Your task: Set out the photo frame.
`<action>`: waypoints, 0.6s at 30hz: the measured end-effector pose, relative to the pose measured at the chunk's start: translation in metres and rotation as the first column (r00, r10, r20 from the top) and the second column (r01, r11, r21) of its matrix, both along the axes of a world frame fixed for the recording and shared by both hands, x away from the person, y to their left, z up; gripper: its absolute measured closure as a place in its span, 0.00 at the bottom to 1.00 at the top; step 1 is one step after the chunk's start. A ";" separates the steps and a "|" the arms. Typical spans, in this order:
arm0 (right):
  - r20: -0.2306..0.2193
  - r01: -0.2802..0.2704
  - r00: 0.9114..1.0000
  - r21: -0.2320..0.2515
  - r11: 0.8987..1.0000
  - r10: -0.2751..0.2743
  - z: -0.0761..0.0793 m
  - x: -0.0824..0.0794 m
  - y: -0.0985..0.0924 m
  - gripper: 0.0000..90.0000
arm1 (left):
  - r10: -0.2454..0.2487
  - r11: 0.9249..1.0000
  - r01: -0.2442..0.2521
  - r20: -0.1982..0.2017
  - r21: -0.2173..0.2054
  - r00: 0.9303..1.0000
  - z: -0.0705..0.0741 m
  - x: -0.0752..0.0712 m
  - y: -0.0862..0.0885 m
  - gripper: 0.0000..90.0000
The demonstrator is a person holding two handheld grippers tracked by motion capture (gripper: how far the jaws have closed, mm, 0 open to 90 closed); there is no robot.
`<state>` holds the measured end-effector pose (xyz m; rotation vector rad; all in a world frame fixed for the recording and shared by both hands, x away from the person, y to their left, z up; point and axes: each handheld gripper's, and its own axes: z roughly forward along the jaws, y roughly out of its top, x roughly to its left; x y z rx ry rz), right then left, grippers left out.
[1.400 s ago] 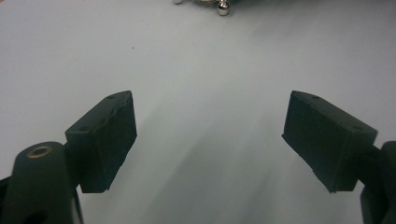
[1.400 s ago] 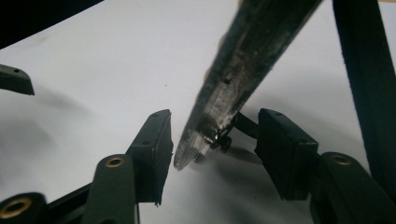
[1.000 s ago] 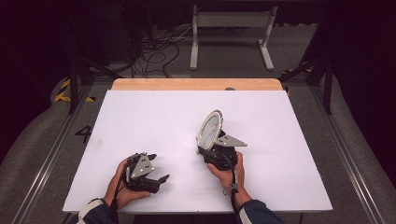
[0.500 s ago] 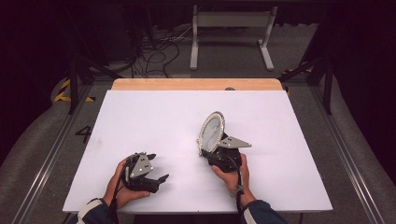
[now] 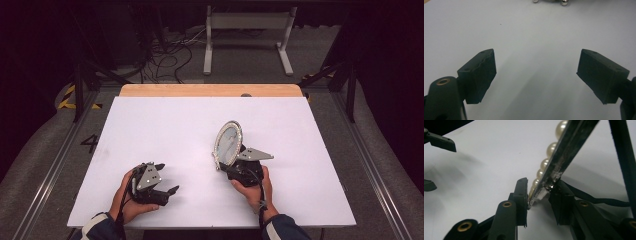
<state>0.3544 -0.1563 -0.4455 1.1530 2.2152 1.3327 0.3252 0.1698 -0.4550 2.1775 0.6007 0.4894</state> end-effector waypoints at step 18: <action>0.026 0.056 0.998 0.030 0.998 -0.057 0.003 0.009 0.007 0.70 | 0.015 1.000 -0.015 -0.005 -0.007 1.000 -0.001 0.003 0.000 0.18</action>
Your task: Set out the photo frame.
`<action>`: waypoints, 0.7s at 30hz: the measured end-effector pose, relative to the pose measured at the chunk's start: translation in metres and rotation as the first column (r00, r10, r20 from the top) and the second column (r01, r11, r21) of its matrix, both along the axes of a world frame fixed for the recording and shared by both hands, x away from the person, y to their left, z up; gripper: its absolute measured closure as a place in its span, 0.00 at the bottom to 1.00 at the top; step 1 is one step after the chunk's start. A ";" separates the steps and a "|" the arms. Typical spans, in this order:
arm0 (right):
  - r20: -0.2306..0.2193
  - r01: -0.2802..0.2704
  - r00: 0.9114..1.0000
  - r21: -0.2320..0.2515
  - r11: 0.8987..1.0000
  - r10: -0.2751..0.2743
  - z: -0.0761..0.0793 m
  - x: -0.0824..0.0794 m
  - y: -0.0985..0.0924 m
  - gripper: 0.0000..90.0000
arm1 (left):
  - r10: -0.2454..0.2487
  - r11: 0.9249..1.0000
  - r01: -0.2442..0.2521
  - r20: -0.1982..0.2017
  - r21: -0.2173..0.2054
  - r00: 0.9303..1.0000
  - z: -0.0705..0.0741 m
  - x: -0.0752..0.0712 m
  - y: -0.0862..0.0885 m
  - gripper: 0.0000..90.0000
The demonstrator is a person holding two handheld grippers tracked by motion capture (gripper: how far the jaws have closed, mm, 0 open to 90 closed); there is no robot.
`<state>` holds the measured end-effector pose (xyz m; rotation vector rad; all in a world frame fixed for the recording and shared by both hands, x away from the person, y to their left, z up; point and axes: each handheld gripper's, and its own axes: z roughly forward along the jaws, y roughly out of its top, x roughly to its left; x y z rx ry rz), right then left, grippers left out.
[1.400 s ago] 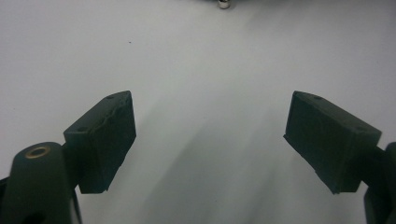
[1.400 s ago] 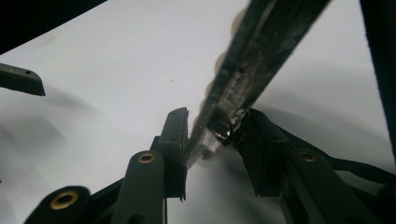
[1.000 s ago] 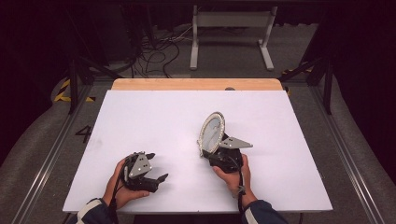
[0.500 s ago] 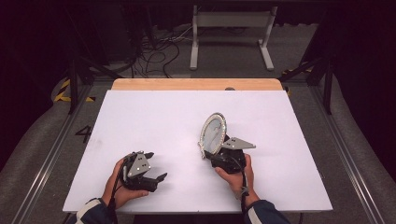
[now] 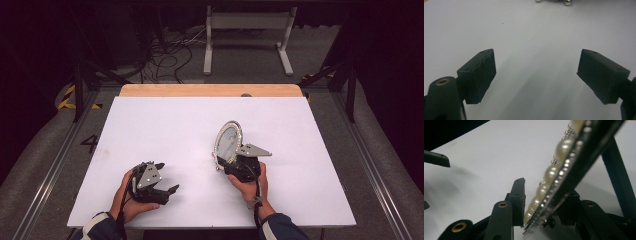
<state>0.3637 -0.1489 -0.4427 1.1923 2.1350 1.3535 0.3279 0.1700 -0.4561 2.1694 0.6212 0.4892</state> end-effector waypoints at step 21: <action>-0.104 -0.163 0.980 0.045 0.986 0.167 0.003 0.005 -0.022 0.82 | 0.020 1.000 -0.020 0.001 -0.016 1.000 0.003 0.002 0.002 0.18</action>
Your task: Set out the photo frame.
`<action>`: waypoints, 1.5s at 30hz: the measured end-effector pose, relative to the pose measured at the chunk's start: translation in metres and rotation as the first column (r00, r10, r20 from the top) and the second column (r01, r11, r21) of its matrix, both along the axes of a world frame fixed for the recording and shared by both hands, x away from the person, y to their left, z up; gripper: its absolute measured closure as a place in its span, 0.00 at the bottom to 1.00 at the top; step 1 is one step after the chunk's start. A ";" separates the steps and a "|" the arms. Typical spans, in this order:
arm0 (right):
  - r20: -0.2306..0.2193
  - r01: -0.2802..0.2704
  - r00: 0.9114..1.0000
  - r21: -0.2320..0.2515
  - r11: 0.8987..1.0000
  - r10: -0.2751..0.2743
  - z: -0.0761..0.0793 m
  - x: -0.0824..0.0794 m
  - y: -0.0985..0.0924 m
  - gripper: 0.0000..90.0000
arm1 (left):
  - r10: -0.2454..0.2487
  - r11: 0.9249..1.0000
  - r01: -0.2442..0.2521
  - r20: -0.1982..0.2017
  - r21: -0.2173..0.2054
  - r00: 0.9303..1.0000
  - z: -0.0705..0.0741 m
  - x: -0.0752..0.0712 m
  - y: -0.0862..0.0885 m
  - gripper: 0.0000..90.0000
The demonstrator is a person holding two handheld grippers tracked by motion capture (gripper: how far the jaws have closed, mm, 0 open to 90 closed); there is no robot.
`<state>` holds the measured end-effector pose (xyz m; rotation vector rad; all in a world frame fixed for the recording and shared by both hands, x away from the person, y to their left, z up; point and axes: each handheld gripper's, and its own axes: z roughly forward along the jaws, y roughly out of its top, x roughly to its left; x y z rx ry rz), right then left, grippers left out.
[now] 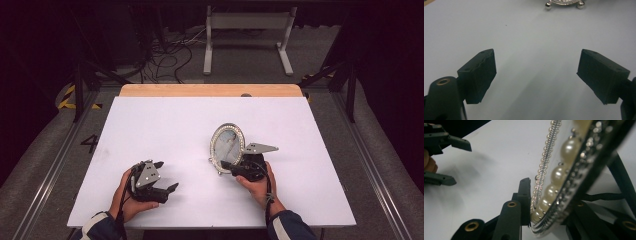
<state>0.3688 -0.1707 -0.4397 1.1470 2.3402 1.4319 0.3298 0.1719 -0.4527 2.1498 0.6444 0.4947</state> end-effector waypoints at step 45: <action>0.208 0.119 0.972 -0.028 0.993 -0.110 0.037 -0.051 -0.027 0.77 | -0.168 0.977 0.147 -0.135 -0.152 0.977 0.007 0.106 -0.111 0.18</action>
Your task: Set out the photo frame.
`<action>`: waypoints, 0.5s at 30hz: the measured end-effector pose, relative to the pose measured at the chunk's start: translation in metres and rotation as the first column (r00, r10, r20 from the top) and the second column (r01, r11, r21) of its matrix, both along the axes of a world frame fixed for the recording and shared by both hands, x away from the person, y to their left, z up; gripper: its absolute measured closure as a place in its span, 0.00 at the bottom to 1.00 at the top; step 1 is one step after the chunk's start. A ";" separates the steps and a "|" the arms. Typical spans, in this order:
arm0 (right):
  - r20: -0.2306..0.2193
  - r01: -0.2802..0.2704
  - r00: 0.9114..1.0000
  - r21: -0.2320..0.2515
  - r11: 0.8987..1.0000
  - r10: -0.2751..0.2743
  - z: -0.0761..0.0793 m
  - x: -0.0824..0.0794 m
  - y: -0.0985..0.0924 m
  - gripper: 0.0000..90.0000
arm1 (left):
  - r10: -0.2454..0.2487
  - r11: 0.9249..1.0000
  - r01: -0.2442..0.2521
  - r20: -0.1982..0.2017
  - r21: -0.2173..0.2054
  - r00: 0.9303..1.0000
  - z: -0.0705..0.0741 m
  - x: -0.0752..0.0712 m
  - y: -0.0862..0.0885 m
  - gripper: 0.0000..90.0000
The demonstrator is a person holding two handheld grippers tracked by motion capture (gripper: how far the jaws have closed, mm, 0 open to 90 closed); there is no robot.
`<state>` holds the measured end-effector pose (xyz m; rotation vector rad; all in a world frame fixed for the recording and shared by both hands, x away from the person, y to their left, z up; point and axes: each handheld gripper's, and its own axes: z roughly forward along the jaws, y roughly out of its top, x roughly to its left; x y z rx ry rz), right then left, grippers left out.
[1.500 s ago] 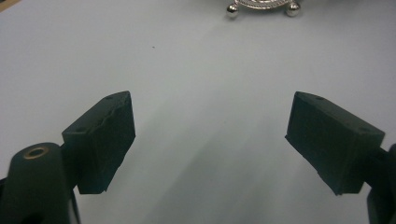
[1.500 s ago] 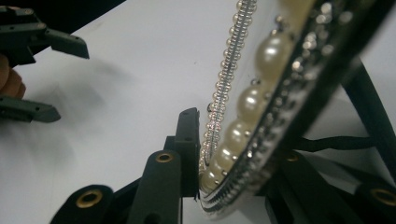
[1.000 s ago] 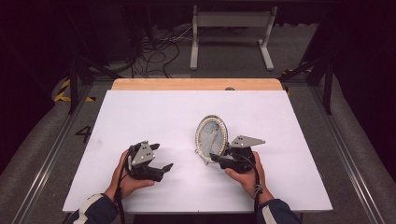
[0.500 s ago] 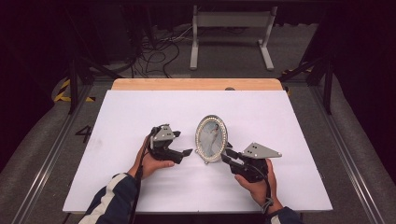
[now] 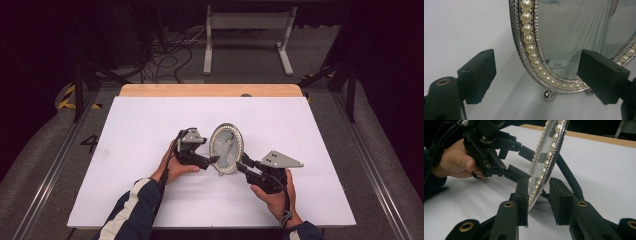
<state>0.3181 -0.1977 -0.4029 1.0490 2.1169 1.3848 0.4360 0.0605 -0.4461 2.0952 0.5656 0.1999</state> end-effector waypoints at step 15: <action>-0.005 0.012 1.000 -0.007 1.000 -0.012 -0.003 0.006 0.003 0.86 | -0.107 0.993 0.106 -0.026 -0.047 0.994 -0.002 -0.001 -0.009 0.19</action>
